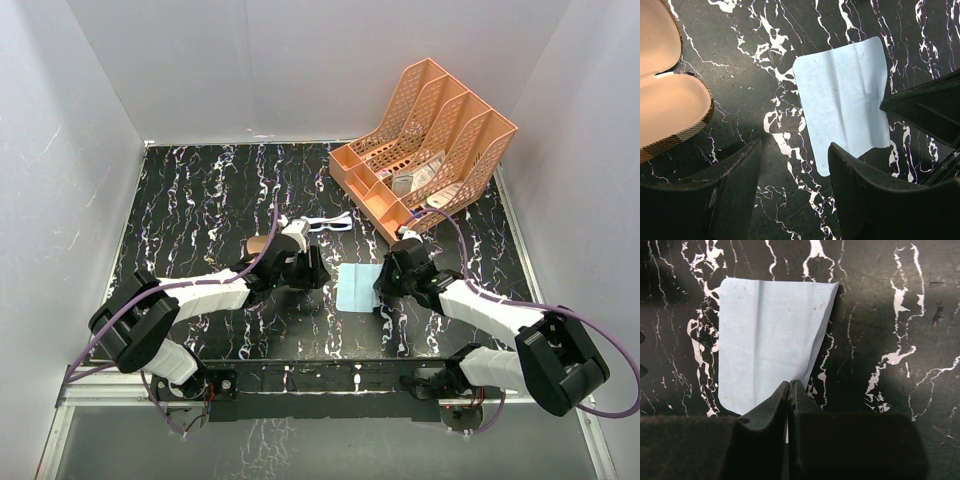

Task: Organize the sunglasses
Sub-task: Fold the glasses cleaning cloth at the center of the board.

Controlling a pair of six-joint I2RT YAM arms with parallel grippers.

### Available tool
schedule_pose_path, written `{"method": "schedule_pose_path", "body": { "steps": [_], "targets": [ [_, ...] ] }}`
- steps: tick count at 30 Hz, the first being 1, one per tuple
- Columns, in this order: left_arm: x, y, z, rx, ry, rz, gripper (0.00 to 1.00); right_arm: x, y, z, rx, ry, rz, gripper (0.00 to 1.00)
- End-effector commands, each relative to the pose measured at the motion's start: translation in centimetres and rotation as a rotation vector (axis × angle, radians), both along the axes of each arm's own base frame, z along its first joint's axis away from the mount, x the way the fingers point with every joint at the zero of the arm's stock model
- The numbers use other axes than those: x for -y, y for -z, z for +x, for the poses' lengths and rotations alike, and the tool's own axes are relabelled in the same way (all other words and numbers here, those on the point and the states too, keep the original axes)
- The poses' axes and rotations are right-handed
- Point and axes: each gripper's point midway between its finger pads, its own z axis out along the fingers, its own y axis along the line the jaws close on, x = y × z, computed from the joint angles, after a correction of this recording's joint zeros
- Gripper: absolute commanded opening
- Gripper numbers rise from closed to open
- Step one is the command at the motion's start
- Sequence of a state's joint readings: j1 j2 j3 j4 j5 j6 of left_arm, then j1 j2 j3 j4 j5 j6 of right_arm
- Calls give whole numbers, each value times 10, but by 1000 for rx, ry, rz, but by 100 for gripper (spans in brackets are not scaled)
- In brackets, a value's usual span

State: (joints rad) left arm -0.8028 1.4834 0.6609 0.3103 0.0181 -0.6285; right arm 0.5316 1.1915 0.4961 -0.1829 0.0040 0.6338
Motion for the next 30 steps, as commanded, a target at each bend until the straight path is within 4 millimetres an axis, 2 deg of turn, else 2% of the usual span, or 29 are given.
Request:
{"method": "schedule_pose_path", "body": {
  "steps": [1,15,30],
  "targets": [
    [4,-16,1,37,7,-31,54,-19,-25,18,77,-17,41,0],
    [0,-17,0,44,1,-26,54,-42,-21,16,67,-52,41,0],
    [-2,-16,-2,43,0,-30,54,-54,-29,23,81,-57,56,0]
  ]
}}
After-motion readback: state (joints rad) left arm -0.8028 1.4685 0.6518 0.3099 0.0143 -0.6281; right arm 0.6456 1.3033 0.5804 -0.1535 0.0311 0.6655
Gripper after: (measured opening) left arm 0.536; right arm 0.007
